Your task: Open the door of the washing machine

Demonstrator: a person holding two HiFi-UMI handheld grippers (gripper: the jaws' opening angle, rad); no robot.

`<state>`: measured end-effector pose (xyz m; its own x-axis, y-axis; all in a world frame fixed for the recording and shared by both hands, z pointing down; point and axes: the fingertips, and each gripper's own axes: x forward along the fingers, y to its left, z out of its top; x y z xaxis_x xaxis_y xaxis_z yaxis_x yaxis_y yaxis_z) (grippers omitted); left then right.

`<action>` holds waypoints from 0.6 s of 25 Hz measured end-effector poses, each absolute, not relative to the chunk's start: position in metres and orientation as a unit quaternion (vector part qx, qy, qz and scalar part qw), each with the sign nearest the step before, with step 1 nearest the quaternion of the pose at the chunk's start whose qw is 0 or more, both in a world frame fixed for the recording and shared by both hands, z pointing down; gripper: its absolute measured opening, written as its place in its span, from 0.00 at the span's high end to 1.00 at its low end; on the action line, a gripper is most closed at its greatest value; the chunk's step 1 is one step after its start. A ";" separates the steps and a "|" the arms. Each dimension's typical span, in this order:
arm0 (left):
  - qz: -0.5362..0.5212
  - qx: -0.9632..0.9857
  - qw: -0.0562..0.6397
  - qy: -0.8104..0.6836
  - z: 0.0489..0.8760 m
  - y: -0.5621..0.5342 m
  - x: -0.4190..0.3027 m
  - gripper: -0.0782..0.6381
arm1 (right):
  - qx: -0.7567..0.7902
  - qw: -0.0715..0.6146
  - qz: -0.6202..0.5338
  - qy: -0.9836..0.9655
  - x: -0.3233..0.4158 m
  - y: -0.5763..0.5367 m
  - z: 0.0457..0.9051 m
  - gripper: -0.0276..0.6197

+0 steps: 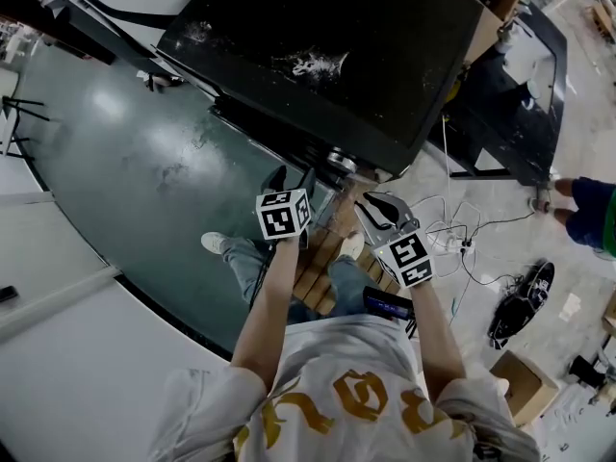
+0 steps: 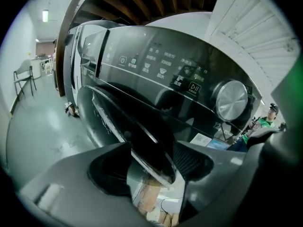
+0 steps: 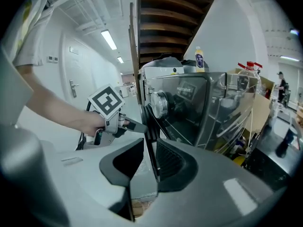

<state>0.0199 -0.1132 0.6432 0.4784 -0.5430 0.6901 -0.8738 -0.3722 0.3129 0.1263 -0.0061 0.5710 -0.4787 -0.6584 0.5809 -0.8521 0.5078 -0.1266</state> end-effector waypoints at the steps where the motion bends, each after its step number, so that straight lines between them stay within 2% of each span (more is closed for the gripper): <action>1: 0.246 0.786 0.339 -0.454 0.646 -0.115 0.021 0.52 | 0.452 0.233 0.208 -0.836 0.127 -0.005 0.571 0.81; 6: 0.249 0.772 0.342 -0.474 0.652 -0.123 0.032 0.49 | 0.464 0.196 0.232 -0.832 0.134 -0.002 0.563 0.81; 15: 0.254 0.746 0.382 -0.483 0.673 -0.129 0.028 0.48 | 0.463 0.182 0.238 -0.834 0.140 -0.006 0.561 0.83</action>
